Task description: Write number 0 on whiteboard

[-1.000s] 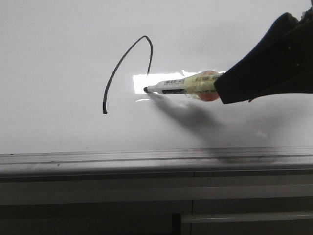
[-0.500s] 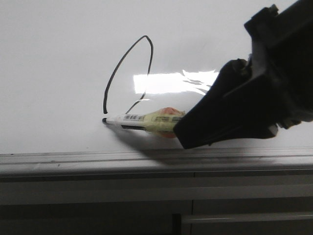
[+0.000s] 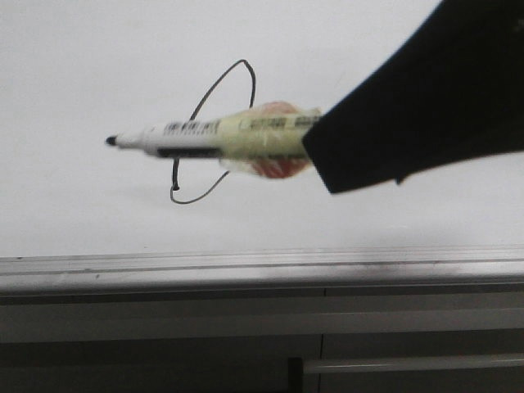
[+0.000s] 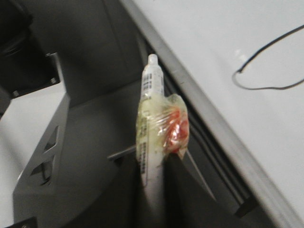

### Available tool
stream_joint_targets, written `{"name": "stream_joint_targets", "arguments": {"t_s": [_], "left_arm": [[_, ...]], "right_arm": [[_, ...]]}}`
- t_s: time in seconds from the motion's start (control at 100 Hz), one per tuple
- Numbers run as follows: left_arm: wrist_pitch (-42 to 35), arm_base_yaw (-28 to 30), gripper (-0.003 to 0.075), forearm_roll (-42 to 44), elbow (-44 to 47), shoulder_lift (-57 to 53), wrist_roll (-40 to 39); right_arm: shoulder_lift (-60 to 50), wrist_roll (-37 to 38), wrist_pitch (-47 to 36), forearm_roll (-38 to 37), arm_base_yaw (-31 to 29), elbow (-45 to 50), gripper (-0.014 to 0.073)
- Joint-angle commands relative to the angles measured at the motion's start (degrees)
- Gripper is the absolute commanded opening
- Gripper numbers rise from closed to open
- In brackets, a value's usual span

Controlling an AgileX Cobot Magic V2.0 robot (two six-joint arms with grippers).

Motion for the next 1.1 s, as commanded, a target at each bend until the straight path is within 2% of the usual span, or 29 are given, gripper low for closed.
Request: {"name": "stream_joint_targets", "arguments": {"t_s": [0.0,0.15,0.22,0.45,0.59,0.94,1.04,1.09], "left_arm": [[-5.7,-0.3,0.0064,-5.8,-0.9,2.3,6.3],[-10.4,-0.3,0.0307,-16.5,-0.5,7.3,18.9],[-13.8,-0.4,0.0349,-17.9,-0.5,10.2,23.2],[-16.6,-4.4,0.0348,-16.4,-0.5,20.4,30.5],[-16.5,-6.7,0.0347,-11.5,-0.6,24.9,30.6],[-16.5,-6.9,0.0343,-11.2,-2.3,26.8,30.6],[-16.5,-6.9,0.0273,-11.4,-2.3,26.8,30.6],[-16.5,-6.9,0.0167,-11.5,-2.3,26.8,30.6]], "right_arm": [[-0.5,-0.2,3.4,0.4,0.0,-2.5,-0.0068],[1.5,1.5,4.0,-1.0,0.0,-4.4,-0.0068],[2.8,1.5,4.1,-1.6,0.0,-5.8,-0.0068],[8.0,1.5,7.7,-1.9,0.0,-11.2,-0.0068],[9.4,1.5,9.6,-2.1,0.0,-14.3,-0.0068],[9.6,2.4,12.7,-2.0,0.2,-15.4,-0.0068],[9.6,2.4,12.7,-2.0,0.2,-15.4,-0.0068],[9.6,2.4,12.8,-2.0,0.2,-15.4,-0.0068]]}}
